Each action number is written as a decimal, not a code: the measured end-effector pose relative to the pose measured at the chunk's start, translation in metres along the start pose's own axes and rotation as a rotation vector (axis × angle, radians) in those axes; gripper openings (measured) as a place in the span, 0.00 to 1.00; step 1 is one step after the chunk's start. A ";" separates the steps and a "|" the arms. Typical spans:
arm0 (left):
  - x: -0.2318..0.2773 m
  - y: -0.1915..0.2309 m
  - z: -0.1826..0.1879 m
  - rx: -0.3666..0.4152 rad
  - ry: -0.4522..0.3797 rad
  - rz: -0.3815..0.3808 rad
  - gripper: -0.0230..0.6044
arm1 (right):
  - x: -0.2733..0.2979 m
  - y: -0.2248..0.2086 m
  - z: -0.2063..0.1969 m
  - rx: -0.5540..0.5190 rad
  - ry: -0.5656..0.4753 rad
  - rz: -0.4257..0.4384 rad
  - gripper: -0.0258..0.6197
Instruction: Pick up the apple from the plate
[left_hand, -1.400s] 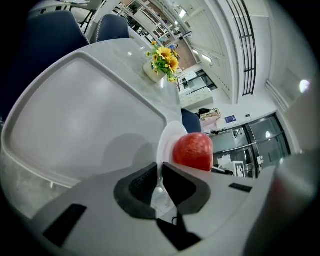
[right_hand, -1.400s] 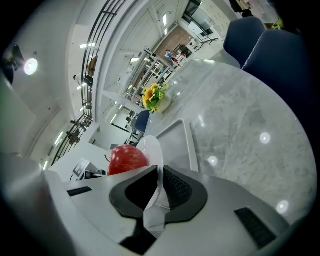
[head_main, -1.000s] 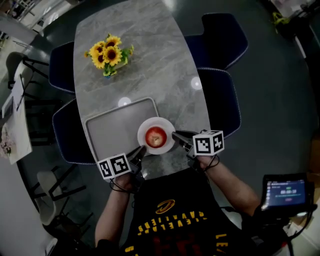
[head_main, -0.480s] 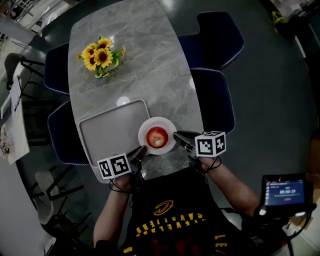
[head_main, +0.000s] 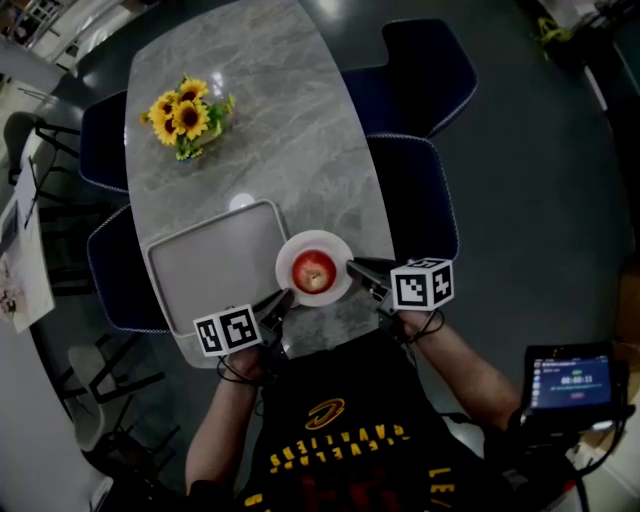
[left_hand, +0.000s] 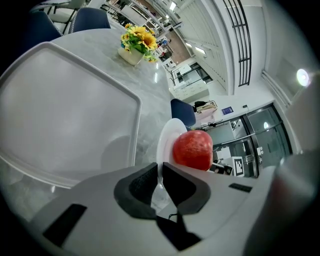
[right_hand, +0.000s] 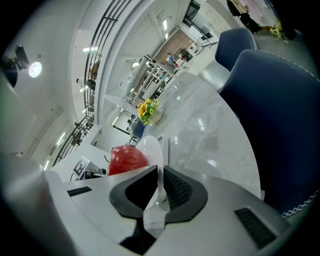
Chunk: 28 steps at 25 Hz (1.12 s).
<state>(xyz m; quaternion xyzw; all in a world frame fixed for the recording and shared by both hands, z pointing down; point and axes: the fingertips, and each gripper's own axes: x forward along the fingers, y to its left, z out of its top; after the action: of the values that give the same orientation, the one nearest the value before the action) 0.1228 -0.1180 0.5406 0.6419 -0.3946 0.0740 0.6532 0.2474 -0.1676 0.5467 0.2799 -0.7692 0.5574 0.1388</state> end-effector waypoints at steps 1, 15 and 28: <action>0.002 -0.002 0.000 0.002 0.001 -0.001 0.09 | -0.002 -0.002 0.000 0.003 0.000 0.001 0.11; 0.033 -0.022 -0.009 0.021 0.022 -0.014 0.09 | -0.029 -0.027 0.008 0.026 -0.038 -0.014 0.11; 0.055 -0.027 -0.009 0.027 0.054 -0.018 0.09 | -0.037 -0.048 0.014 0.045 -0.048 -0.029 0.11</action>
<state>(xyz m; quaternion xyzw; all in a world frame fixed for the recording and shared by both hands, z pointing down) 0.1799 -0.1371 0.5541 0.6519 -0.3703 0.0907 0.6555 0.3066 -0.1807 0.5601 0.3076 -0.7553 0.5657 0.1222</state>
